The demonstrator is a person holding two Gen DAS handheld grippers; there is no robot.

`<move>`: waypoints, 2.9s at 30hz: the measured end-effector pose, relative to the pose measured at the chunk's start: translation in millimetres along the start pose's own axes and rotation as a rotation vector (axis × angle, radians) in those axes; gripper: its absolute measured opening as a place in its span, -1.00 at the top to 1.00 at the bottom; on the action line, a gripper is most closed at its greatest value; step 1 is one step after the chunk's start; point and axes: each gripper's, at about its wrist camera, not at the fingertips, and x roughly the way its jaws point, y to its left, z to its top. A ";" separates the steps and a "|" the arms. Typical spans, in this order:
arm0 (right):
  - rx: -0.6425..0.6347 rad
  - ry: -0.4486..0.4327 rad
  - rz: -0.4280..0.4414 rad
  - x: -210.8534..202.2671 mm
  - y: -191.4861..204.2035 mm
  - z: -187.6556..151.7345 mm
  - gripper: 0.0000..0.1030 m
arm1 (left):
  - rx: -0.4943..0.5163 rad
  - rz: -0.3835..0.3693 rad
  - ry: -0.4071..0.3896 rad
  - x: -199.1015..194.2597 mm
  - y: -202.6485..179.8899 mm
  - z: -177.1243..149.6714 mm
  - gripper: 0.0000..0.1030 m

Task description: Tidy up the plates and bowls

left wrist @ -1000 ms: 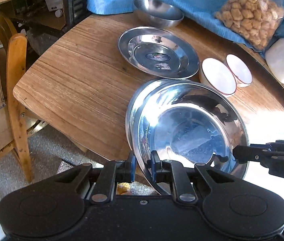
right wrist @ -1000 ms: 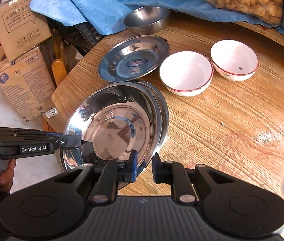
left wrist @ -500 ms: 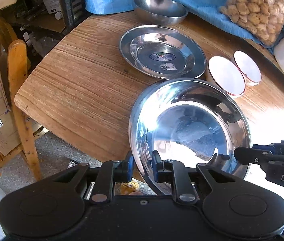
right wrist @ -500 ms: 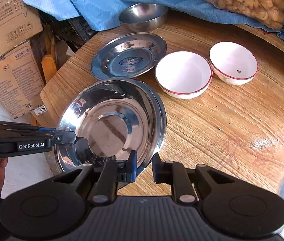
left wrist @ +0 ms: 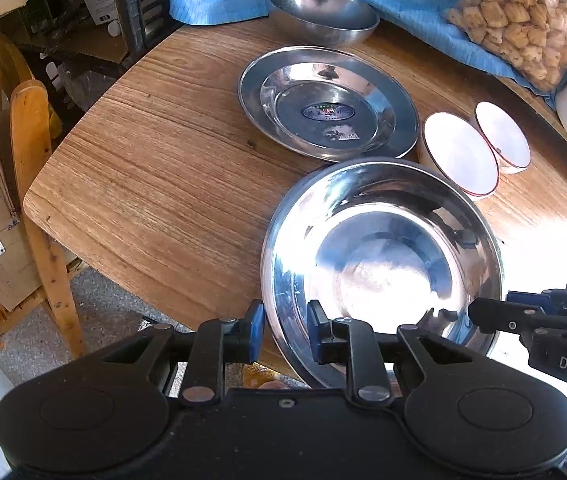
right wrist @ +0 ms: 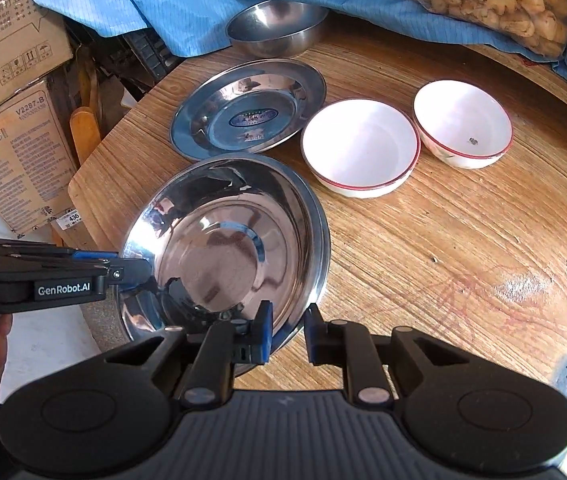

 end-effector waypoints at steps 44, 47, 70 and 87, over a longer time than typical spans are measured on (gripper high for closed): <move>0.005 -0.158 -0.273 23.3 -24.9 121.3 -1.00 | -0.233 -0.027 -0.182 49.9 52.3 113.7 -0.98; -0.046 -0.163 -0.308 33.9 -20.6 135.1 -1.00 | -0.239 -0.028 -0.157 56.7 55.0 116.3 -0.98; -0.210 -0.115 -0.327 81.2 4.0 161.1 -0.99 | -0.281 -0.129 -0.095 63.7 61.3 116.1 -0.96; -0.034 -0.138 -0.152 84.5 -16.7 159.6 -0.23 | -0.244 -0.209 -0.072 61.6 58.9 118.4 -0.17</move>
